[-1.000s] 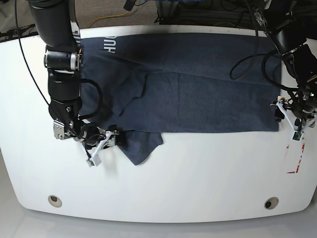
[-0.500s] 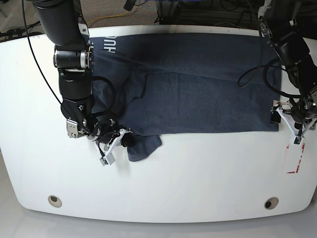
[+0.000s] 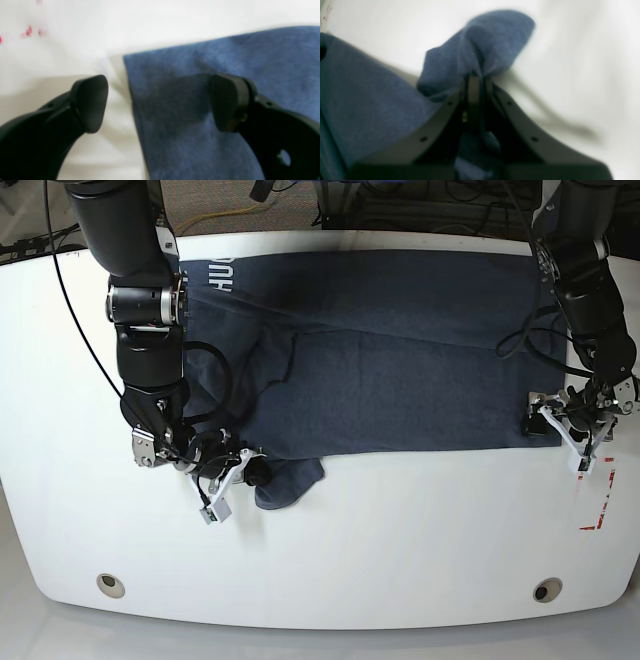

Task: Fold the T-shirt properly
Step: 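Grasp the shirt's hem edge with both grippers, then fold the hem up over the body toward the collar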

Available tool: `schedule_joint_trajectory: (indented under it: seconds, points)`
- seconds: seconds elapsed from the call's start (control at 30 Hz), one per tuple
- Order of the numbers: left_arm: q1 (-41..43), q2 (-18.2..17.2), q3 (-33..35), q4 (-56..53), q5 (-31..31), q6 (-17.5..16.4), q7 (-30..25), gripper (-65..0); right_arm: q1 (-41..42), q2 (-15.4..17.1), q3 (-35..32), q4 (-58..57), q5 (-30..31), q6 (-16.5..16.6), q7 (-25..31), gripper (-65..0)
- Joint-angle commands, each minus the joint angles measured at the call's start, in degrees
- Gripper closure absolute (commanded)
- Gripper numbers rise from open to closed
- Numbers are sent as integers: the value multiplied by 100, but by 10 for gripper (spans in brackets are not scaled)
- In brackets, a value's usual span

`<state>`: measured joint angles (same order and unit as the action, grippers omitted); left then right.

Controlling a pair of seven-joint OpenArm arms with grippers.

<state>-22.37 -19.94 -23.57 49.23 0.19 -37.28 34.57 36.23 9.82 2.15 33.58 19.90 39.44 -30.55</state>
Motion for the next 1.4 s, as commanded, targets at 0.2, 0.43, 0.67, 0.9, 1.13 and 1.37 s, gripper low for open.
schedule_joint_trajectory:
  seconds: [0.2,0.43,0.67,0.9,1.13,1.37]
  points:
    - [-290,-58,-12,-374,-102,-272,-85,-289,197,59,26,567,159,56,-132,0]
    - [-273,-41,-12,-347,-111,-272,-76,-6,188,68,35,1411,107,56,-695,0]
    - [114,170,-38,1226,-111,-272,-59,0,179,279,35,2607,107,56,-1460,0]
    - [826,425,-12,3107,-102,-272,187,0,-155,543,44,3468,186,56,-1996,0]
    - [1459,733,-30,4532,-111,-272,935,0,-919,894,387,4189,959,56,-2277,0]
    - [2347,777,-30,5191,-111,-272,952,0,-2106,886,1275,5218,1619,56,-2559,0]
